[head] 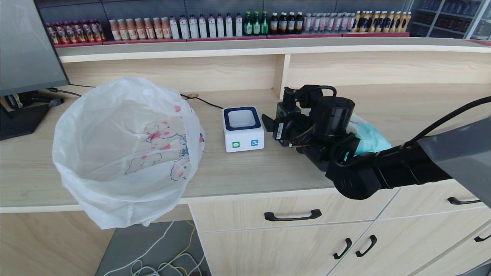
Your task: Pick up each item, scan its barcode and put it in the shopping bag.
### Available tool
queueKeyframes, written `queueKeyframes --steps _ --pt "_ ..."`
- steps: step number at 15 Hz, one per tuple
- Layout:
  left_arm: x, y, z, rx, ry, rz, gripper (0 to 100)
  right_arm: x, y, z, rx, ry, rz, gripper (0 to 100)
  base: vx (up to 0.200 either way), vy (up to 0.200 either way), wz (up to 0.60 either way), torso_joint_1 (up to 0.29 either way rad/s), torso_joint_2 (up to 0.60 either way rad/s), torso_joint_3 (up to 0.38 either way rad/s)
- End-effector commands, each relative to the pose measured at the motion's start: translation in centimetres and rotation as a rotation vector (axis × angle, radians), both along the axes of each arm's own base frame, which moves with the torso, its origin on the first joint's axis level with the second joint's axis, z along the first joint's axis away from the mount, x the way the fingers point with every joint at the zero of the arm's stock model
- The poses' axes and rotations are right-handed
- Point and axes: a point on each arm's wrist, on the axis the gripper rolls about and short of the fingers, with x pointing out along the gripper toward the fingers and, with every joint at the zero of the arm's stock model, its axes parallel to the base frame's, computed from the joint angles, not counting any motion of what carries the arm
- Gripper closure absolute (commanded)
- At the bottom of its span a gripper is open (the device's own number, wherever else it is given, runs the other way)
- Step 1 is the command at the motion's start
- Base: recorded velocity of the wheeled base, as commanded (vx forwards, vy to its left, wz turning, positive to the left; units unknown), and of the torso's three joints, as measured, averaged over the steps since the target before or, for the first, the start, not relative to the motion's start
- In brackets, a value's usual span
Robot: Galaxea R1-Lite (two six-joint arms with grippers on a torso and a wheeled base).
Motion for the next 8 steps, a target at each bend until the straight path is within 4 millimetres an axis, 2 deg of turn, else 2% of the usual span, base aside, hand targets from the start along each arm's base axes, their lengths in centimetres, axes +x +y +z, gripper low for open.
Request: queueKeyframes --steps 1,7,8 --pt "0.0 0.0 0.0 0.0 0.0 0.001 0 -0.03 0.01 0.0 0.0 0.0 0.0 0 0.0 0.0 0.0 0.0 0.0 0.0" --pt "0.0 0.0 0.0 0.0 0.0 0.001 0 -0.07 -0.02 0.06 0.008 -0.001 0.001 0 0.0 0.0 0.0 0.0 0.0 0.0" --pt "0.0 0.0 0.0 0.0 0.0 -0.001 0 -0.07 -0.02 0.06 0.008 -0.001 0.001 100 0.0 0.0 0.0 0.0 0.0 0.0"
